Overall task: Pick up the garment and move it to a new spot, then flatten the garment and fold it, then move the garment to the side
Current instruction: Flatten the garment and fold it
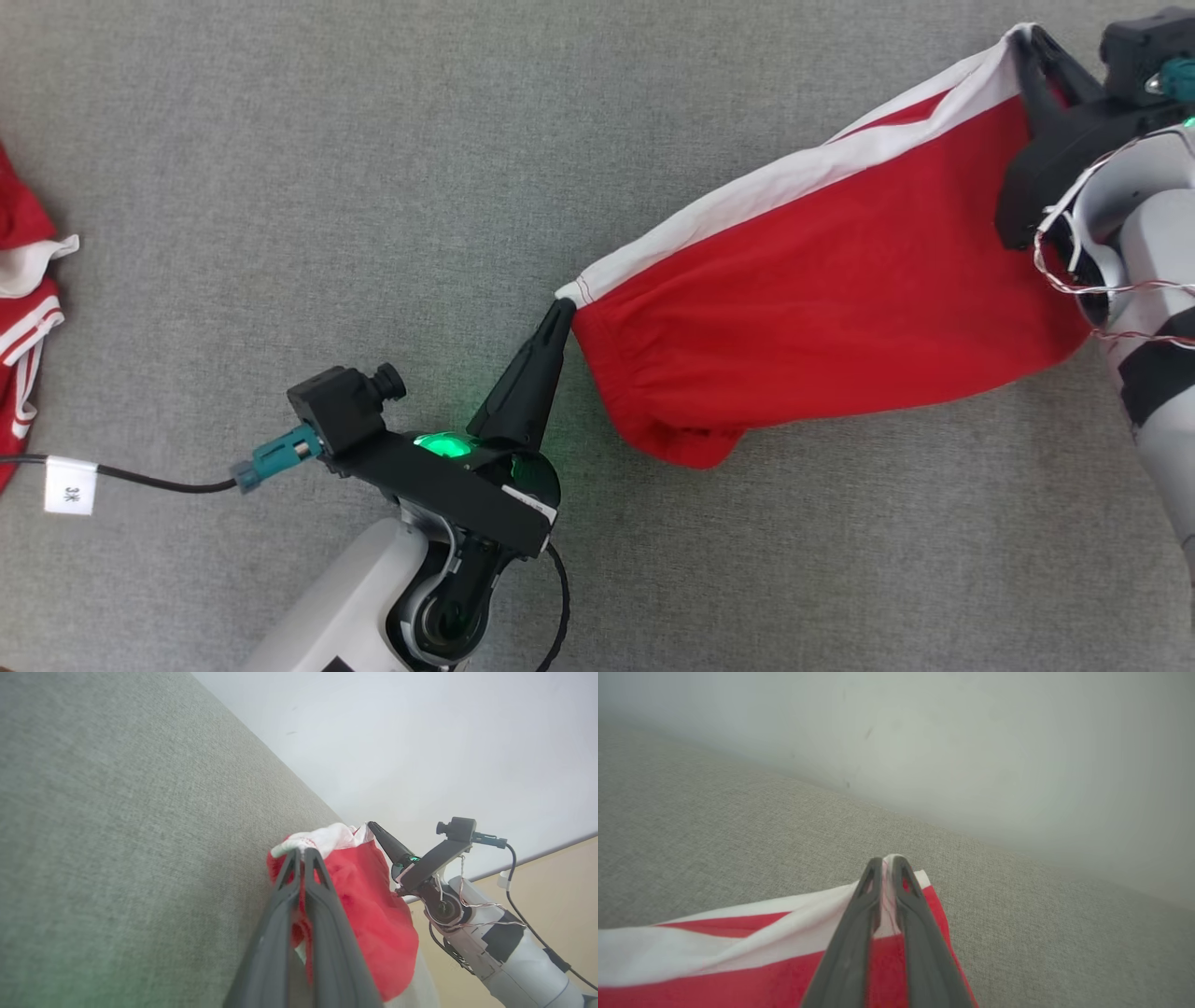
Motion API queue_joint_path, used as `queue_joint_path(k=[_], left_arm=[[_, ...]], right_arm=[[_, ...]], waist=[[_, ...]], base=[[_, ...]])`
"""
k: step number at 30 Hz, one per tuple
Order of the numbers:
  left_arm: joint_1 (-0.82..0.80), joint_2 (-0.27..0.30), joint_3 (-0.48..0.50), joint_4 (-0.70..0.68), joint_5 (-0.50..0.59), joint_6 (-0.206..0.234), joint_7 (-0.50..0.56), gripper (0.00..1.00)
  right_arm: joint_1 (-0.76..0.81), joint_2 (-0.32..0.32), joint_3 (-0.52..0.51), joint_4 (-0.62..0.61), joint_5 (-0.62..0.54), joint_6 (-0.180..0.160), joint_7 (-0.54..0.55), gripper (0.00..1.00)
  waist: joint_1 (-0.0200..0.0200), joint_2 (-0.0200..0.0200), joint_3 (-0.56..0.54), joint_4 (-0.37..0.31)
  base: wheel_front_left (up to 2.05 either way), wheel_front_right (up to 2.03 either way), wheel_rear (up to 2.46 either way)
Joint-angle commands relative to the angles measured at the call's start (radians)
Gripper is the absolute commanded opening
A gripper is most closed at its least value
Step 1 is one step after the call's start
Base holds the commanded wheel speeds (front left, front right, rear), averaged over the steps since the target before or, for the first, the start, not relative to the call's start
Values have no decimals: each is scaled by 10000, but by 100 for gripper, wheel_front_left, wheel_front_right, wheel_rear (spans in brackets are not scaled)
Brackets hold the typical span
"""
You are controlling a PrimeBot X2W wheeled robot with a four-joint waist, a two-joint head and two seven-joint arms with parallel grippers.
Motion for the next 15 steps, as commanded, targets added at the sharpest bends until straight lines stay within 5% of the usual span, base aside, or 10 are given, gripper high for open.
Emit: queue_joint_path(k=[1,2,3,4,15], left_arm=[[54,165,9,274,62,47,-15,31],[45,192,-49,348,148,47,-15,41],[39,219,-76,400,274,45,-15,62],[56,225,-60,461,378,45,-15,100],[1302,195,1635,-120,4580,396,-17,100]], right_arm=[[-128,7,24,74,-98,-23,-130,100],[-181,53,48,209,-111,-23,-369,100],[-195,99,75,338,-108,-23,-594,100],[-208,137,81,427,-79,-23,-880,100],[1519,159,94,-7,1747,-23,-2364,100]], waist=[[0,-1,-24,-42],[0,-1,-50,-82],[0,-1,-78,-117],[0,-1,-117,-153],[0,-1,-1173,-805]], base=[[0,0,0],[0,0,0],[0,0,0],[0,0,0],[0,0,0]])
